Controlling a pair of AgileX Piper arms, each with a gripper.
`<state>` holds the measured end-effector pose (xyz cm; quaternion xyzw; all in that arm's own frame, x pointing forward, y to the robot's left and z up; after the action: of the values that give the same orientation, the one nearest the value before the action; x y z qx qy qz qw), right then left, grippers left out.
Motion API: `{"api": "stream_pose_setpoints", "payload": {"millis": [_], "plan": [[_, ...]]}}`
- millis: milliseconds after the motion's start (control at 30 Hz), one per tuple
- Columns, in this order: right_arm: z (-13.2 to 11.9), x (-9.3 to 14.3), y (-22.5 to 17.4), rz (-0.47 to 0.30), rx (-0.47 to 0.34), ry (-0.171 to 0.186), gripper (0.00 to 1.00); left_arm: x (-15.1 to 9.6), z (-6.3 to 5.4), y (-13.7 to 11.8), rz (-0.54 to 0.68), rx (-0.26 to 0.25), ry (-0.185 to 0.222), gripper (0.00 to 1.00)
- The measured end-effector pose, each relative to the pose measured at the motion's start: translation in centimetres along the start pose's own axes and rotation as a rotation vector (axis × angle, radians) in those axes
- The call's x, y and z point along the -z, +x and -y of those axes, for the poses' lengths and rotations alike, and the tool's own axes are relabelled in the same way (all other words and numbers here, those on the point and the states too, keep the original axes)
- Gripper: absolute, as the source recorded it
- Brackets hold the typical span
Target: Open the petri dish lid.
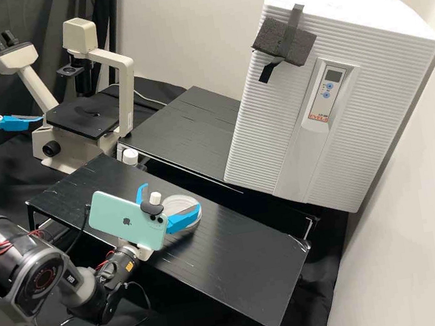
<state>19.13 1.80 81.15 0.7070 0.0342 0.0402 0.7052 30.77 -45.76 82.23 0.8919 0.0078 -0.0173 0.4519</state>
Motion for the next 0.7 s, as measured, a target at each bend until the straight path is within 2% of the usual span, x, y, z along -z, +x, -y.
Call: {"api": "stream_pose_setpoints", "payload": {"millis": [233, 700], "plan": [[0.44, -0.19, 0.18, 0.025, 0.005, -0.030, 1.00, 0.00, 0.00, 0.00, 0.000, 0.000, 0.000, 1.00], [0.56, -0.48, 0.27, 0.039, 0.007, -0.026, 1.00, 0.00, 0.00, 0.00, 0.000, 0.000, 0.000, 1.00]]}}
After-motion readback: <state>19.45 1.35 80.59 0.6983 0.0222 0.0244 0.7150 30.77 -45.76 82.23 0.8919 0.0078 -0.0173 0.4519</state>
